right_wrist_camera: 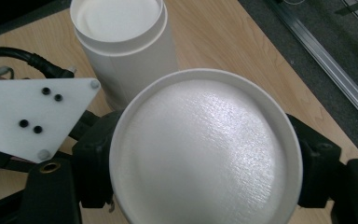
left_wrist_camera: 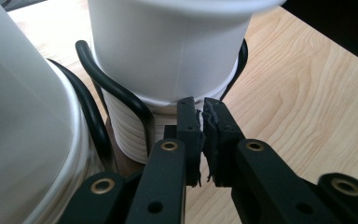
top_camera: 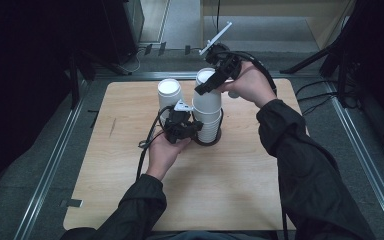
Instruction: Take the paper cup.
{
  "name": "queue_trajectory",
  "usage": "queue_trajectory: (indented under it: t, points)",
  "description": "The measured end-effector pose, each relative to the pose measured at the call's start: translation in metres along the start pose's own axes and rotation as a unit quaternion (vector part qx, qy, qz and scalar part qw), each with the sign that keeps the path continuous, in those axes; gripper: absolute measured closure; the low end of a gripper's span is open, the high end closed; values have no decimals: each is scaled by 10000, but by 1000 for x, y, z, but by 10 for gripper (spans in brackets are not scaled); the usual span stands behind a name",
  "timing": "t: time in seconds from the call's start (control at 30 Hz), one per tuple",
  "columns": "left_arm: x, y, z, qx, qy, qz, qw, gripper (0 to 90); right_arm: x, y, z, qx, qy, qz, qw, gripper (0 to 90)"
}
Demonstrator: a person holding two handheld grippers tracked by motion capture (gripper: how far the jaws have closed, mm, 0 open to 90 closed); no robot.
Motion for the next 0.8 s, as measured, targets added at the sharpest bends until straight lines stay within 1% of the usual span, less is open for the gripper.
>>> queue_trajectory:
  t: [0.03,0.07,0.13,0.17,0.23,0.27,0.3,0.37,0.4,0.43,0.47,0.5,0.53,0.57,0.6,0.7,0.73,0.77,0.8]
  points:
    - [0,0,0,0,-3,3,10000,844,0,0,0,0,0,0,10000,247]
    - [-1,0,0,14,-25,-35,10000,839,1,-3,7,-28,15,-2,10000,247]
    - [-1,0,0,12,-25,-39,10000,837,2,-4,10,-26,11,2,10000,247]
    - [-1,0,0,10,-17,-50,10000,835,4,-7,17,-35,53,25,10000,248]
    - [-1,0,0,19,-4,-52,10000,826,6,-10,26,-79,121,89,9999,248]
    - [-1,0,0,19,-4,-52,10000,822,6,-10,26,-79,121,89,9999,248]
    - [-2,0,0,7,8,-69,10000,816,9,-12,35,-158,113,101,9998,249]
    - [-2,0,0,6,32,-85,10000,792,13,-13,44,-195,122,151,9996,249]
    - [-2,0,0,5,30,-66,10000,787,15,-13,49,-194,126,162,9996,249]
    - [-2,0,0,5,30,-66,10000,784,15,-13,49,-194,126,162,9996,249]
    - [-3,0,1,10,40,-64,10000,778,18,-13,57,-209,93,166,9996,249]
    - [-3,0,1,10,40,-64,10000,775,18,-13,57,-209,93,166,9996,249]
    - [-3,0,1,8,60,-84,9999,771,21,-12,65,-231,90,165,9996,249]
    - [-3,0,1,8,60,-84,9999,762,21,-12,65,-231,90,165,9996,249]
    - [-4,0,1,3,68,-90,9999,754,24,-9,70,-223,89,148,9996,249]
    - [-5,0,1,-10,103,-108,9999,705,29,-1,77,-183,89,183,9996,249]
    - [-10,-2,2,-100,354,40,9993,666,30,2,79,-162,82,184,9997,249]
    - [-10,-2,2,-100,354,40,9993,622,30,2,79,-162,82,184,9997,249]
    - [-14,-6,6,-230,520,71,9984,600,35,8,83,-196,50,197,9996,249]
Point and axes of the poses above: each handheld gripper's, and its own axes: z roughly backward along the jaws, y roughly out of its underside, x roughly to its left, the point moved 9 cm from there along -z, roughly forward along the jaws, and after that the axes turned 8 degrees about -y, right-handed, at the moved point
